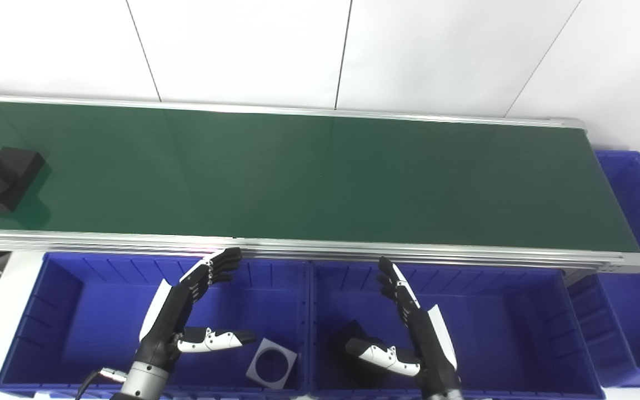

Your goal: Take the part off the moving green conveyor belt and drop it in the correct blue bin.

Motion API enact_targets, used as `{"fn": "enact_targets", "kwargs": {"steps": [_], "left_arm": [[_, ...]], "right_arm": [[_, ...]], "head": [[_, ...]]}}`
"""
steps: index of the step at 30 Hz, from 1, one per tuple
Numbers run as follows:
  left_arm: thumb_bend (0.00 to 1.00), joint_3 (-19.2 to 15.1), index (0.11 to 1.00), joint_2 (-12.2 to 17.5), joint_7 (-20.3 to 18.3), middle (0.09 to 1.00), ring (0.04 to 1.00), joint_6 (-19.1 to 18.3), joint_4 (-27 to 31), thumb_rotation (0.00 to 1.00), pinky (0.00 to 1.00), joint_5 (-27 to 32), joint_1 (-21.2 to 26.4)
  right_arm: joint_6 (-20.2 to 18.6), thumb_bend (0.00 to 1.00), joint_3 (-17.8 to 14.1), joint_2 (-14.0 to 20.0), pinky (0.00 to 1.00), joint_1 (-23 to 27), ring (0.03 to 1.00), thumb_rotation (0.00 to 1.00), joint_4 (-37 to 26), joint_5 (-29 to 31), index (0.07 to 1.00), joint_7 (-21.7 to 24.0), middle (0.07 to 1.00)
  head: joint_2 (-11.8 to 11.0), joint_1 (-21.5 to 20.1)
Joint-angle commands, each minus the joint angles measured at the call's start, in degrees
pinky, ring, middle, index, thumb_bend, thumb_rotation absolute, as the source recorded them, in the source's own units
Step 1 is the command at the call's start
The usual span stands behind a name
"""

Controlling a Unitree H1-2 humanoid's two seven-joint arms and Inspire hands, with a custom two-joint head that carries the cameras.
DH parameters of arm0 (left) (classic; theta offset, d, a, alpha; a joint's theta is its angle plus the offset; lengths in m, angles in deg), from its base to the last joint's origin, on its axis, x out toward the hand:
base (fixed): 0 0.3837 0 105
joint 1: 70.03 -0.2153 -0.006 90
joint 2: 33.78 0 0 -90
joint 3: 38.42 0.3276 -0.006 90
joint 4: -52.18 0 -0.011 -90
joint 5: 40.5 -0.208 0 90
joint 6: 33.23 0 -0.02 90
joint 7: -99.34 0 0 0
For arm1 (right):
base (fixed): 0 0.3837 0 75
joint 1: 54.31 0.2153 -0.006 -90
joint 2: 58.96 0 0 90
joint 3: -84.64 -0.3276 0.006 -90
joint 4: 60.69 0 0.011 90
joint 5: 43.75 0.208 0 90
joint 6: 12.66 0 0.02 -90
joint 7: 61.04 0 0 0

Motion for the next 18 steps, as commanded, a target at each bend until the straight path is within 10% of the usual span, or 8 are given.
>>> {"fn": "enact_targets", "kwargs": {"steps": [1,18], "left_arm": [[0.91,0.0,0.825,0.5,0.0,0.827,0.806,2.2,0.6,0.27,0.77,0.5,0.7],[0.91,0.4,0.824,0.8,0.5,0.826,0.804,2.2,0.7,0.27,0.76,0.1,0.7]], "right_arm": [[1.5,0.83,0.0,-0.4,0.90,0.1,0.928,0.47,-1.1,0.3,0.967,-0.2,0.951],[1.5,0.83,-0.2,-0.4,0.89,0.1,0.924,0.48,-1.1,-0.1,0.966,-0.3,0.951]], "head": [[0.0,0.0],[0.0,0.2]]}}
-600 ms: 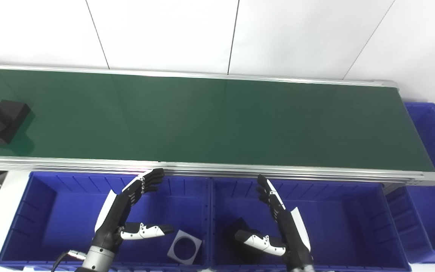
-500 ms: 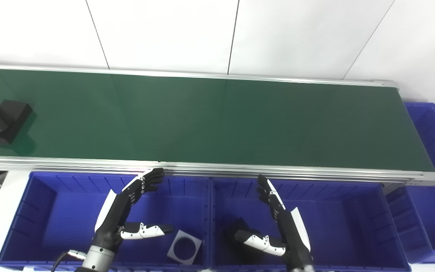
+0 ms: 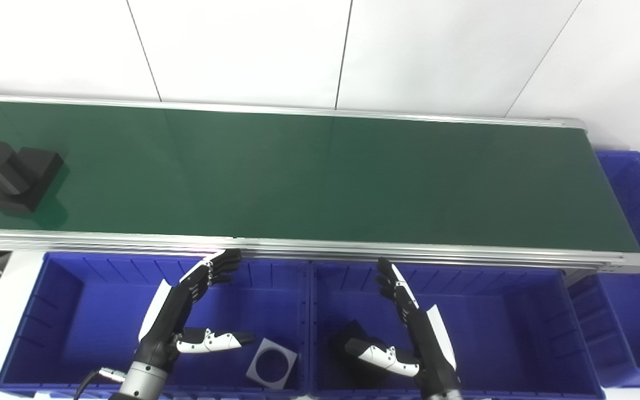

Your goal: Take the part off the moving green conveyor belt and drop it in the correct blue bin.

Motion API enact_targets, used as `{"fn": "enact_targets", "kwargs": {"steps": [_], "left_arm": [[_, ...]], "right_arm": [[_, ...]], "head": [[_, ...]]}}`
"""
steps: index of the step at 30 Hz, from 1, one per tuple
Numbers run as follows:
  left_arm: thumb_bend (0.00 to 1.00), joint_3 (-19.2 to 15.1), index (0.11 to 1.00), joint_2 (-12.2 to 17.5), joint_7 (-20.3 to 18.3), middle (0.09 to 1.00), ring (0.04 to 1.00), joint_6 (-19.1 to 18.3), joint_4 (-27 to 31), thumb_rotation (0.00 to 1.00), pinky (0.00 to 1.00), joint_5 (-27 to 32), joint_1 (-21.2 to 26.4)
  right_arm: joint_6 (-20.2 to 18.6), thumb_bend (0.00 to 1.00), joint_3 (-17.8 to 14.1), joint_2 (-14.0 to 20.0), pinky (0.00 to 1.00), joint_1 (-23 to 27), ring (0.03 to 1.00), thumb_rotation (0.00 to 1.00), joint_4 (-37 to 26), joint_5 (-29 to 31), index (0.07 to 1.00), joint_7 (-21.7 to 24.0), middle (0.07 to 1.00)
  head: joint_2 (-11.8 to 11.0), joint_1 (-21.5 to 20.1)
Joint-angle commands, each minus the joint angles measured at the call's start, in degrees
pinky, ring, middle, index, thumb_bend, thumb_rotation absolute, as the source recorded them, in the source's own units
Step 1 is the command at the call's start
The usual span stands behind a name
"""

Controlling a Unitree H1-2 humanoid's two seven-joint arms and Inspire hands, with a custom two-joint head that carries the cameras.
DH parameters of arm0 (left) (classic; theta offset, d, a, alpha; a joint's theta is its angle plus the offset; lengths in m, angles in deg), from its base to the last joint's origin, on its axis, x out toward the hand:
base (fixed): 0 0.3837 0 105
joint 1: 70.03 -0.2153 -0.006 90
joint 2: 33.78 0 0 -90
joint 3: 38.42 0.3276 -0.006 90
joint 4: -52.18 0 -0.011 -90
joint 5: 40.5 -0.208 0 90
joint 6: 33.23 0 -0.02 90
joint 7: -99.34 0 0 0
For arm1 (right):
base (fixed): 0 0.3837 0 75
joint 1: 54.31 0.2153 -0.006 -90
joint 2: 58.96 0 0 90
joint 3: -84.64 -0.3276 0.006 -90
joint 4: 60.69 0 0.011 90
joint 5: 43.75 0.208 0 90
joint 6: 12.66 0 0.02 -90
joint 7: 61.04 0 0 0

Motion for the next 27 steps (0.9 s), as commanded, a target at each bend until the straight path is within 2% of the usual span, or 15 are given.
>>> {"fn": "enact_targets", "kwargs": {"steps": [1,3,7,9,10,13,14,16,20,21,27], "left_arm": [[0.91,-0.1,0.824,0.2,0.3,0.827,0.806,2.2,0.8,0.27,0.77,0.5,0.7],[0.91,-0.1,0.822,0.1,0.3,0.827,0.805,2.2,0.8,0.27,0.77,0.7,0.7],[0.90,0.4,0.825,0.2,1.1,0.825,0.804,2.2,1.2,0.28,0.76,-0.3,0.7],[0.90,0.8,0.824,0.1,1.4,0.825,0.803,2.2,1.0,0.28,0.76,-0.5,0.6],[0.91,1.2,0.822,0.0,1.8,0.823,0.799,2.2,0.8,0.28,0.75,-0.8,0.7],[0.92,2.1,0.814,0.0,3.2,0.816,0.793,2.2,0.3,0.28,0.75,-1.4,0.9],[0.92,2.5,0.812,-0.1,3.6,0.814,0.792,2.2,0.0,0.28,0.75,-1.5,1.0],[0.94,3.3,0.795,-0.3,4.3,0.800,0.781,2.2,-0.7,0.26,0.73,-1.6,1.3],[0.95,4.5,0.790,0.0,6.0,0.796,0.779,2.2,-1.3,0.26,0.73,-2.4,1.7],[0.95,4.8,0.790,0.1,6.2,0.796,0.778,2.2,-1.6,0.26,0.73,-2.2,1.9],[0.97,6.2,0.777,0.6,7.8,0.787,0.767,2.2,-2.1,0.26,0.71,-2.3,2.5]], "right_arm": [[1.9,0.83,-0.1,-0.4,0.89,0.1,0.926,0.47,-1.0,0.8,0.966,-0.3,0.953],[2.2,0.82,-0.1,-0.3,0.89,0.2,0.925,0.47,-0.8,0.9,0.965,-0.3,0.953],[2.6,0.83,-0.3,0.2,0.90,0.4,0.925,0.49,-0.7,0.9,0.968,-0.3,0.952],[3.2,0.82,-0.4,0.5,0.91,0.4,0.927,0.50,-0.3,1.1,0.971,-0.4,0.952],[3.4,0.83,-0.4,0.7,0.91,0.5,0.931,0.50,-0.2,1.5,0.973,-0.3,0.953],[3.8,0.82,-0.3,1.4,0.92,0.6,0.939,0.49,0.2,2.3,0.977,-0.5,0.959],[3.8,0.82,-0.4,1.7,0.92,0.6,0.941,0.49,0.5,3.0,0.978,-0.4,0.960],[3.6,0.80,-0.8,1.8,0.93,0.5,0.951,0.51,0.9,3.1,0.988,-0.5,0.967],[3.3,0.79,-1.3,1.8,0.95,0.4,0.961,0.51,1.2,4.0,0.993,-0.1,0.973],[3.2,0.79,-1.4,1.8,0.95,0.4,0.962,0.51,1.2,3.9,0.993,-0.1,0.974],[3.8,0.76,-1.0,2.6,0.97,1.0,0.969,0.54,2.2,4.3,0.999,-0.2,0.980]], "head": [[0.0,0.1],[0.0,0.1],[-0.9,3.5],[-1.7,6.1],[-2.8,9.2],[-3.5,11.3],[-5.2,15.1],[-6.1,16.7],[-6.5,17.4],[-7.3,17.7],[-7.7,17.4]]}}
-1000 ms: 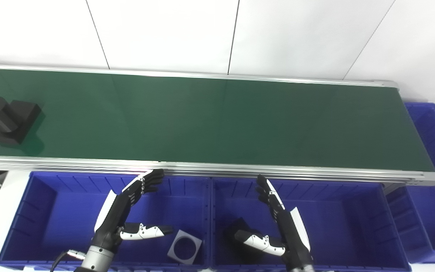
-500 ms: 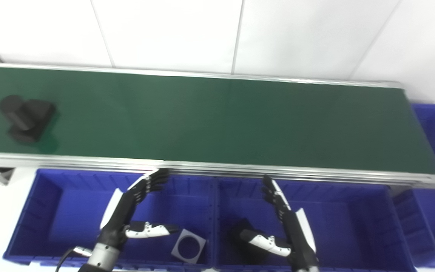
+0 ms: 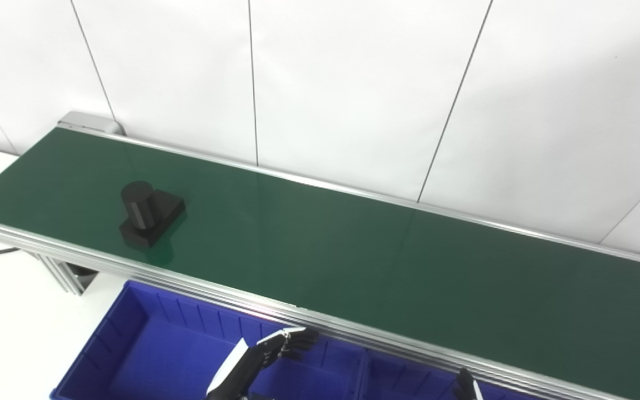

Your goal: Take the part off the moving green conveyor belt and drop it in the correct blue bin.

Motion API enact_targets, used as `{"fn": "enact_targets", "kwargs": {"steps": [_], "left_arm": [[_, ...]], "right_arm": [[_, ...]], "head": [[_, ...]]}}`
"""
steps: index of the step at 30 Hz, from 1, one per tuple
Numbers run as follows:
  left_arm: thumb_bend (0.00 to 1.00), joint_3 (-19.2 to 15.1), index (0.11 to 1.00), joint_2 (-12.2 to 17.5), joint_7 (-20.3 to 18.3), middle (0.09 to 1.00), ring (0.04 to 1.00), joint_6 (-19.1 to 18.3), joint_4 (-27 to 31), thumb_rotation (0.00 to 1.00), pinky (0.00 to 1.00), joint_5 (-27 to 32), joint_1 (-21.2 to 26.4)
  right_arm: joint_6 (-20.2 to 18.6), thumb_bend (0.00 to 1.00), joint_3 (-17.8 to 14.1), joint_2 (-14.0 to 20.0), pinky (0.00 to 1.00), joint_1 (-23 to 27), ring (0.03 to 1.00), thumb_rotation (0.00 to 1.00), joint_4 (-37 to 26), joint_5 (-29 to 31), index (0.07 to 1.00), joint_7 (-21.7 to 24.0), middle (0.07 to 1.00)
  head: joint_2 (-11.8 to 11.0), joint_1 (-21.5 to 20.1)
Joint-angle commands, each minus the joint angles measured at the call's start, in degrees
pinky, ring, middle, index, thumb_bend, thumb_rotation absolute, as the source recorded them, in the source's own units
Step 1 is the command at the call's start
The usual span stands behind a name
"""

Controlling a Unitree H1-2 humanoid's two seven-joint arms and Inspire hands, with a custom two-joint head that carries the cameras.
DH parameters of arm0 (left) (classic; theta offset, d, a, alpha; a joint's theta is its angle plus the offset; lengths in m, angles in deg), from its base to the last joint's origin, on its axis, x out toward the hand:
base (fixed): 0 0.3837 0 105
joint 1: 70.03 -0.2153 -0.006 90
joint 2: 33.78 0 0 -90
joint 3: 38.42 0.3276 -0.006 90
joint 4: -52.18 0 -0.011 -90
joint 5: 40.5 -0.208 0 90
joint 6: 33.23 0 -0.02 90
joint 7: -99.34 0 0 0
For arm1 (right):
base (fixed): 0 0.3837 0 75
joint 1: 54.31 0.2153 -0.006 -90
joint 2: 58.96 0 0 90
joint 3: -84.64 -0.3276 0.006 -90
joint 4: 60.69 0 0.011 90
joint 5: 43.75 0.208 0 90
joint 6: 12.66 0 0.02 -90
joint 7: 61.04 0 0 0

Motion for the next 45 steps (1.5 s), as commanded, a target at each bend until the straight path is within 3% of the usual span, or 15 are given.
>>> {"fn": "enact_targets", "kwargs": {"steps": [1,8,9,14,18,36,45], "left_arm": [[0.97,0.6,0.776,0.6,1.8,0.786,0.766,2.2,0.5,0.27,0.71,-0.2,0.8],[0.98,2.8,0.771,1.4,4.9,0.782,0.760,2.2,-0.1,0.28,0.70,-1.0,1.5],[0.98,3.1,0.771,1.4,5.3,0.782,0.760,2.2,-0.2,0.28,0.70,-1.1,1.6],[0.98,4.9,0.761,1.8,7.8,0.771,0.747,2.2,-0.6,0.26,0.69,-2.4,2.3],[0.99,5.7,0.761,2.1,8.3,0.774,0.750,2.2,-0.8,0.25,0.69,-2.0,2.6],[1.00,9.2,0.753,3.2,12.5,0.763,0.736,2.2,-3.0,0.28,0.67,-2.9,4.6],[1.00,9.8,0.758,3.3,12.7,0.767,0.742,2.2,-3.1,0.28,0.68,-3.0,4.8]], "right_arm": [[3.4,0.76,0.1,0.5,0.97,0.3,0.972,0.54,-0.5,0.7,1.000,-0.2,0.981],[3.4,0.77,0.7,1.1,0.98,0.7,0.978,0.53,0.1,1.9,1.000,-0.7,0.985],[3.4,0.77,0.6,1.2,0.98,0.7,0.978,0.53,0.2,1.8,1.000,-0.8,0.985],[3.4,0.75,0.7,1.7,1.00,1.0,0.998,0.51,1.1,3.5,1.000,-0.4,0.998],[3.4,0.72,1.1,2.0,1.00,1.3,1.000,0.48,1.8,3.7,1.000,-1.3,1.000],[3.4,0.71,3.0,3.4,1.00,2.3,0.995,0.51,3.0,4.3,1.000,-4.5,0.996],[3.4,0.79,3.1,3.5,0.98,1.9,0.959,0.56,1.8,3.8,1.000,-5.7,0.969]], "head": [[0.0,0.0],[-1.0,1.1],[-1.9,4.2],[-3.0,5.6],[-3.3,5.5],[-3.7,4.6],[-3.2,3.5]]}}
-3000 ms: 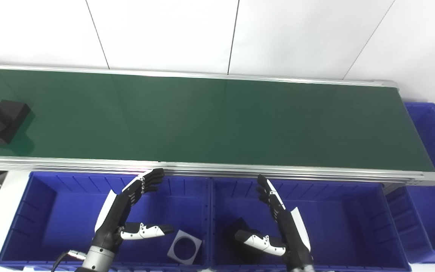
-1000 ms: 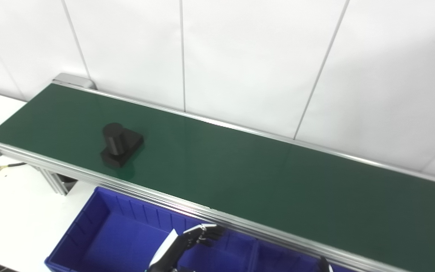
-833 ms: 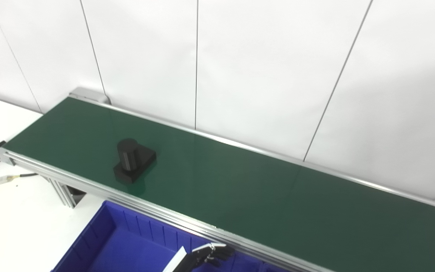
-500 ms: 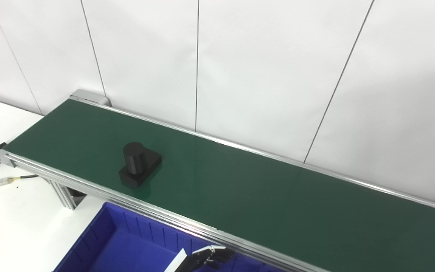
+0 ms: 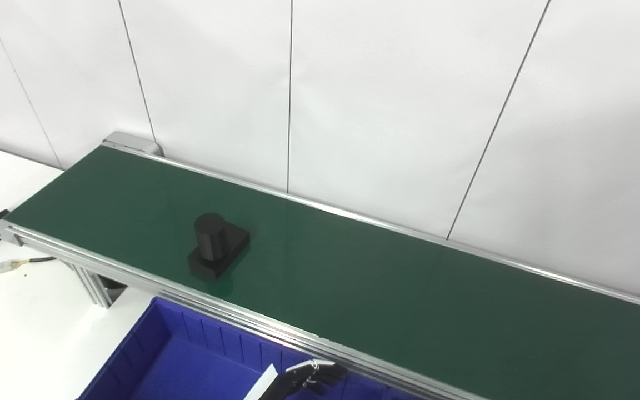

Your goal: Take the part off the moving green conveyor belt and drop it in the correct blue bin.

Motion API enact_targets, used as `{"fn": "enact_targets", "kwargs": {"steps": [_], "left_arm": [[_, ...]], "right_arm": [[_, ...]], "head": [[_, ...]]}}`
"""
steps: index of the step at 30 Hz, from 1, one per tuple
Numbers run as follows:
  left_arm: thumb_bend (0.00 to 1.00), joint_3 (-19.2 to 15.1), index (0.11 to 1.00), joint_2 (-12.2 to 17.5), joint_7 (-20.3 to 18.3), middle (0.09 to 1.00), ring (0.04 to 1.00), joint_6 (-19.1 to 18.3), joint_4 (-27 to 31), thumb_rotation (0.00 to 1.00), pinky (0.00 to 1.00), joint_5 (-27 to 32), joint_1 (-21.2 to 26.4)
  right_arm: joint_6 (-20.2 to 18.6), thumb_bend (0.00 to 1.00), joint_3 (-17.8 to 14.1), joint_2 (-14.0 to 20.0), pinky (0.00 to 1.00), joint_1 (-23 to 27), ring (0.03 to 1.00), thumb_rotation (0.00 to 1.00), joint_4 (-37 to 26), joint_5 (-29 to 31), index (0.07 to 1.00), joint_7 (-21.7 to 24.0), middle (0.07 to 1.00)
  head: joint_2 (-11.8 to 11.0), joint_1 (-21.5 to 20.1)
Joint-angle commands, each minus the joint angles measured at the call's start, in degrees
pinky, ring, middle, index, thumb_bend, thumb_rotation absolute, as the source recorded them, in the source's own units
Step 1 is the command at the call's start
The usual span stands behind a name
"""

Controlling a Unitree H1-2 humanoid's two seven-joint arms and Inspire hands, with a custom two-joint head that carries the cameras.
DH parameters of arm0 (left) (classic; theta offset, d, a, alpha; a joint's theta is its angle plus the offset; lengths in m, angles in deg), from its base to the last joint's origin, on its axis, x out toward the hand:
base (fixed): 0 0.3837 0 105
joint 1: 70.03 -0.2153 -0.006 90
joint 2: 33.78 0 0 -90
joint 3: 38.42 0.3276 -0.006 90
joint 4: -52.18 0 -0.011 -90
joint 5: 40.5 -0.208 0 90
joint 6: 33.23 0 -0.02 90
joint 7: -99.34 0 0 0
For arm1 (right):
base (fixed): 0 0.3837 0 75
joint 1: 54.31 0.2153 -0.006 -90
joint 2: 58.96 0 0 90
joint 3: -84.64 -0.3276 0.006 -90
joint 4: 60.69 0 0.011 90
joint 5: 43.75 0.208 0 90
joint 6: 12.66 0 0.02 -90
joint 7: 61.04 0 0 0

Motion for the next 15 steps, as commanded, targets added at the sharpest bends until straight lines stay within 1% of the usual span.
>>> {"fn": "enact_targets", "kwargs": {"steps": [1,3,5,10,12,15], "left_arm": [[1.00,0.2,0.758,0.4,1.1,0.767,0.742,2.2,0.7,0.28,0.68,-0.6,1.1],[1.00,0.2,0.752,0.3,1.0,0.765,0.742,2.2,0.7,0.28,0.68,-0.4,1.1],[0.99,0.5,0.754,0.2,1.4,0.767,0.744,2.2,0.6,0.27,0.68,-0.6,1.2],[0.99,1.2,0.758,0.1,2.1,0.768,0.745,2.2,0.2,0.27,0.68,-0.9,1.5],[0.99,1.6,0.752,-0.1,2.9,0.764,0.740,2.2,-0.2,0.27,0.68,-1.3,1.7],[0.99,2.0,0.751,-0.1,3.0,0.763,0.736,2.2,-0.2,0.28,0.67,-0.9,1.8]], "right_arm": [[3.3,0.79,0.0,0.2,0.98,-0.3,0.958,0.56,-1.9,-0.1,1.000,-1.3,0.968],[3.3,0.80,0.2,0.3,0.97,-0.4,0.957,0.56,-2.1,0.0,1.000,-1.6,0.965],[3.3,0.82,0.0,0.3,0.98,-0.8,0.961,0.57,-2.8,0.3,1.000,-1.8,0.960],[3.3,0.79,0.2,0.8,0.98,-1.2,0.960,0.56,-3.7,0.6,1.000,-2.5,0.957],[3.4,0.84,0.0,1.0,0.97,-1.5,0.943,0.57,-4.8,1.1,0.988,-2.7,0.944],[3.4,0.85,-0.4,1.2,0.95,-2.2,0.934,0.56,-6.8,2.3,0.982,-2.7,0.937]], "head": [[0.2,-0.2],[0.2,-0.2],[0.7,-0.9],[0.8,-0.7],[1.0,-0.7],[1.3,-0.9]]}}
